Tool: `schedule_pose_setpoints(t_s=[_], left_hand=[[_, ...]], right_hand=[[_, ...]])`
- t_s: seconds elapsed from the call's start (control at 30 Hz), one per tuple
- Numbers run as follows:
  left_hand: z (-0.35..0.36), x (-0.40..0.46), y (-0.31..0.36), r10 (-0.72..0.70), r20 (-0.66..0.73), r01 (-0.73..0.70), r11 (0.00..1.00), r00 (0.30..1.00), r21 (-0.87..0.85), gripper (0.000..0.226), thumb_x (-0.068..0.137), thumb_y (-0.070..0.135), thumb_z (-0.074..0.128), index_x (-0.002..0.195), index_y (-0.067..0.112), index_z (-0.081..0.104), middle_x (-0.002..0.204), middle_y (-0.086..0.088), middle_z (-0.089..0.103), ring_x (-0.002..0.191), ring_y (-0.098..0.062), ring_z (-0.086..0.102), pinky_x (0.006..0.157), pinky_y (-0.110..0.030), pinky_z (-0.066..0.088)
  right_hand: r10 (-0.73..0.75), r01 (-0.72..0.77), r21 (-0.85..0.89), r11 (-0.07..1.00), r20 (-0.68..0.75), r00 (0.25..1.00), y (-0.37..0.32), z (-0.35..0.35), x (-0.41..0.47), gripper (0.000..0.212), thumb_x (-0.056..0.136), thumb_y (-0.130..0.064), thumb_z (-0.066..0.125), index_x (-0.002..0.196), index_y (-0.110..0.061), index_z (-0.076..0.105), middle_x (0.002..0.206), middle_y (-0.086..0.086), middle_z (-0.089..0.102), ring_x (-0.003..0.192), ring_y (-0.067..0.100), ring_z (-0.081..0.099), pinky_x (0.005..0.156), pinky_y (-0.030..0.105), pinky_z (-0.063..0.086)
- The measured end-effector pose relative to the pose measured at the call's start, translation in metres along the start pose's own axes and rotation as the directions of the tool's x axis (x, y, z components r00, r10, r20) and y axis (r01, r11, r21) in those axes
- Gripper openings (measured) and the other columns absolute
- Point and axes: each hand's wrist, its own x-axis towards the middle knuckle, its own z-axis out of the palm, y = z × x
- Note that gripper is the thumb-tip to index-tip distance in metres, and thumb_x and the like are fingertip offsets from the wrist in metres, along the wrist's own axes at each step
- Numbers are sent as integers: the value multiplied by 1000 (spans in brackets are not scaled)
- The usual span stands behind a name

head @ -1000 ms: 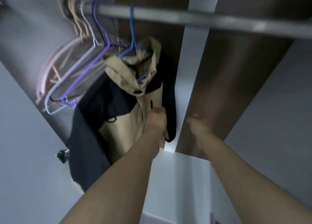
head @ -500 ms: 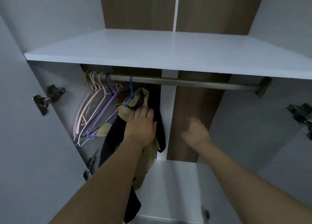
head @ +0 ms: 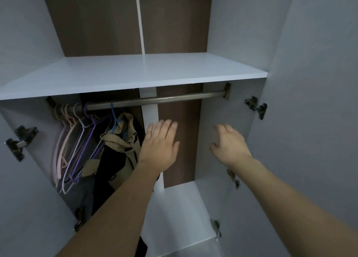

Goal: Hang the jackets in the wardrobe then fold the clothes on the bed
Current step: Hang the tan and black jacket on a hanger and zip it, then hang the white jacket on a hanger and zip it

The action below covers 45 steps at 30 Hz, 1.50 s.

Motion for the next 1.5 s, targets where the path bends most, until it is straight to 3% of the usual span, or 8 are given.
schedule_pose_setpoints(t_s=[0.3,0.6,0.9,1.07,1.27,1.33,1.4,1.5], left_hand=[[-44,9,145,206,-413,-303,935,887,-185,56,97,31,50,146,7,39,149,-15,41,143,-32,31,120,-54,16],[-90,-20,361,261,-630,-556,762,732,-331,54,96,29,48,143,9,33,145,-10,32,138,-32,34,117,-57,19],[-128,-77,595,413,-611,-732,480,675,-484,56,95,30,52,144,11,31,147,-9,30,140,-31,31,119,-55,13],[-137,-103,703,541,-566,-779,351,622,-520,57,95,32,50,144,12,31,147,-10,32,140,-31,31,119,-55,13],[-128,-111,830,700,-445,-755,206,558,-622,55,95,30,51,145,9,41,145,-15,43,137,-33,38,118,-55,17],[-122,-109,879,788,-293,-661,185,542,-727,55,99,32,46,148,11,36,149,-11,39,139,-28,35,119,-48,20],[-115,-106,931,871,-171,-586,154,460,-796,55,101,35,42,150,13,29,154,-6,33,140,-25,31,117,-39,24],[-109,-107,1005,938,-144,-622,91,317,-778,53,101,35,40,148,13,31,154,-5,33,138,-25,33,114,-36,26]], right_hand=[[-34,66,37,997,-565,824,76,-87,-111,55,83,-6,60,136,-4,47,140,12,46,132,27,39,111,32,24],[-76,-44,-125,991,-807,586,206,-177,-291,55,79,-2,61,132,3,47,141,19,46,133,32,40,112,46,31],[174,-412,-79,908,-823,541,330,-238,-484,54,82,-11,56,134,-1,45,141,17,45,130,33,43,110,37,31],[313,-605,-22,796,-840,443,388,-255,-565,55,81,-9,58,134,-4,45,143,14,44,132,30,40,110,27,23],[484,-737,138,662,-829,279,473,-267,-633,54,81,-10,55,134,-6,47,142,11,46,132,26,40,109,34,29],[685,-771,346,535,-712,155,510,-267,-655,55,85,-10,55,138,-9,43,142,7,45,132,24,40,106,30,29],[890,-807,528,267,-455,-3,547,-268,-680,61,86,-12,56,144,-11,36,145,8,40,134,24,37,105,31,30],[951,-843,538,5,-262,-161,590,-270,-716,62,86,-14,57,144,-7,36,141,17,42,130,30,38,105,35,31]])
